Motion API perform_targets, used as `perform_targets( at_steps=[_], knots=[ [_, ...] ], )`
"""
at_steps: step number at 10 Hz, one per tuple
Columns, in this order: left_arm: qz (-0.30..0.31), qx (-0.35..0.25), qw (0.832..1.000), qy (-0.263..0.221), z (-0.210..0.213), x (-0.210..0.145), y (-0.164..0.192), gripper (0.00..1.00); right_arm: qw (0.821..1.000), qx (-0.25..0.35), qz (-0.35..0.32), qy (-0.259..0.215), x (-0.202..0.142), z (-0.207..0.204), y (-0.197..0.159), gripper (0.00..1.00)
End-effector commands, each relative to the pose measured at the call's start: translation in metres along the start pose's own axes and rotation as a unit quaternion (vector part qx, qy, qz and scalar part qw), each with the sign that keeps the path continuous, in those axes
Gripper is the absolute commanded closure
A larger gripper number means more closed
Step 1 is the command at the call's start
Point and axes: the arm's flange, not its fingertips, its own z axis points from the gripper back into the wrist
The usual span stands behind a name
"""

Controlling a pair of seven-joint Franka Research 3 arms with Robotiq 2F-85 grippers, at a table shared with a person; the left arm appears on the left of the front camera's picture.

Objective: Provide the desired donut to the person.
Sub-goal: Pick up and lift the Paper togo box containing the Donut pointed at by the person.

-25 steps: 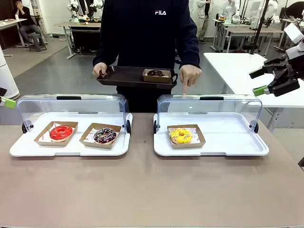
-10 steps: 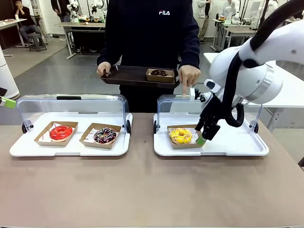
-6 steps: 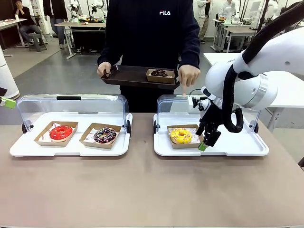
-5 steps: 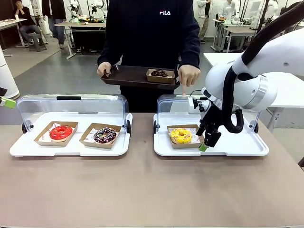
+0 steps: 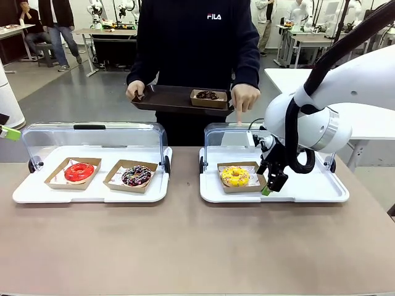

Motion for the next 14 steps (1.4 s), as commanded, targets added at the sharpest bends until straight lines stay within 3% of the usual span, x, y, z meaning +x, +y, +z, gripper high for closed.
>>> perform_targets(
  at_steps=[1,6,7,8,9,11,12,14],
  knots=[
    [-0.001,-0.003,1.000,-0.004,0.000,-0.001,0.001,0.00,1.000,-0.009,0.025,-0.015,-0.001,-0.006,-0.008,0.00],
    [-0.001,-0.003,1.000,-0.004,0.000,-0.001,0.001,0.00,0.999,-0.002,0.037,-0.019,-0.001,-0.010,-0.017,0.00],
    [-0.001,-0.003,1.000,-0.004,0.000,-0.001,0.001,0.00,0.999,0.002,0.036,-0.026,-0.001,-0.012,-0.019,0.53],
    [-0.001,-0.003,1.000,-0.004,0.000,-0.001,0.001,0.00,0.999,0.002,0.034,-0.025,-0.002,-0.012,-0.020,0.54],
    [-0.001,-0.003,1.000,-0.004,0.000,-0.001,0.001,0.00,0.999,0.003,0.032,-0.020,-0.003,-0.013,-0.022,1.00],
    [-0.001,-0.003,1.000,-0.004,0.000,-0.001,0.001,0.00,0.999,0.017,0.029,-0.017,-0.004,-0.016,-0.024,1.00],
    [-0.001,-0.003,1.000,-0.004,0.000,-0.001,0.001,0.00,0.999,0.029,0.027,-0.011,-0.004,-0.017,-0.023,0.82],
    [-0.001,-0.003,1.000,-0.004,0.000,-0.001,0.001,0.00,0.999,0.033,0.032,-0.015,-0.003,-0.015,-0.021,1.00]
  ],
)
